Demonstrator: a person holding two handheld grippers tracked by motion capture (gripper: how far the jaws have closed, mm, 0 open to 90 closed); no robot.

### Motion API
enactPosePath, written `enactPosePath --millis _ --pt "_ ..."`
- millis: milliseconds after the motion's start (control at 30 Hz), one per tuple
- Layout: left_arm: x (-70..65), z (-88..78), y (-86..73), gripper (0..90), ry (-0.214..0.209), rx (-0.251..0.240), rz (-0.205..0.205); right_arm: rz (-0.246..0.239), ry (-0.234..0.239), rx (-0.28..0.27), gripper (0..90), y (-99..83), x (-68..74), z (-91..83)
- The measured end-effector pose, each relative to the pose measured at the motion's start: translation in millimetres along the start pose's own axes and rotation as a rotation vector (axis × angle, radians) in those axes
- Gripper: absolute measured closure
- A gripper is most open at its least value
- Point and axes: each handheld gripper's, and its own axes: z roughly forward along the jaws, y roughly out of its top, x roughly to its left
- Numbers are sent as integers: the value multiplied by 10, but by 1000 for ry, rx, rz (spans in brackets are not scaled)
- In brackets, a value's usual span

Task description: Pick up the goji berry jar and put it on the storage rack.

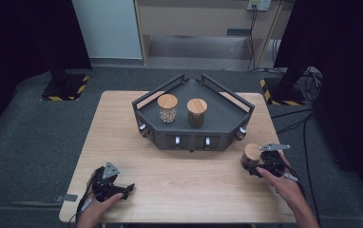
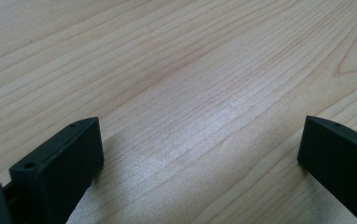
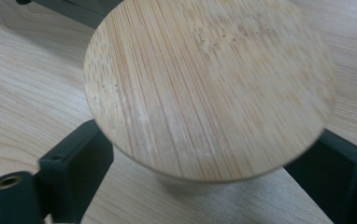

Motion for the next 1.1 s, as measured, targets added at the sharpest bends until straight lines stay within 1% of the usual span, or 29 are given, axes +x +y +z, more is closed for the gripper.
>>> enactPosePath --millis 67,200,300,333,400,533,633,667,900,1100 --pt "0 0 0 0 0 0 0 -8 -11 3 151 15 28 20" --pt "0 0 0 0 0 0 0 -3 -28 -6 185 39 55 49" --pt "0 0 0 0 0 0 0 1 -30 -17 253 62 69 50" --pt "0 0 0 0 0 0 0 -7 -36 -15 258 77 86 51" --pt "0 0 1 0 0 0 0 -15 -44 -9 260 98 105 52" --pt "0 0 0 0 0 0 0 -16 -50 5 261 137 130 31" --pt "0 0 0 0 0 0 0 -16 -47 -4 261 137 139 -4" --pt "0 0 0 0 0 0 0 -17 -48 -8 261 148 146 -44" --pt "0 0 0 0 0 0 0 -30 -52 4 261 181 145 -151" --pt "0 0 0 0 0 0 0 -28 -48 5 261 183 143 -200"
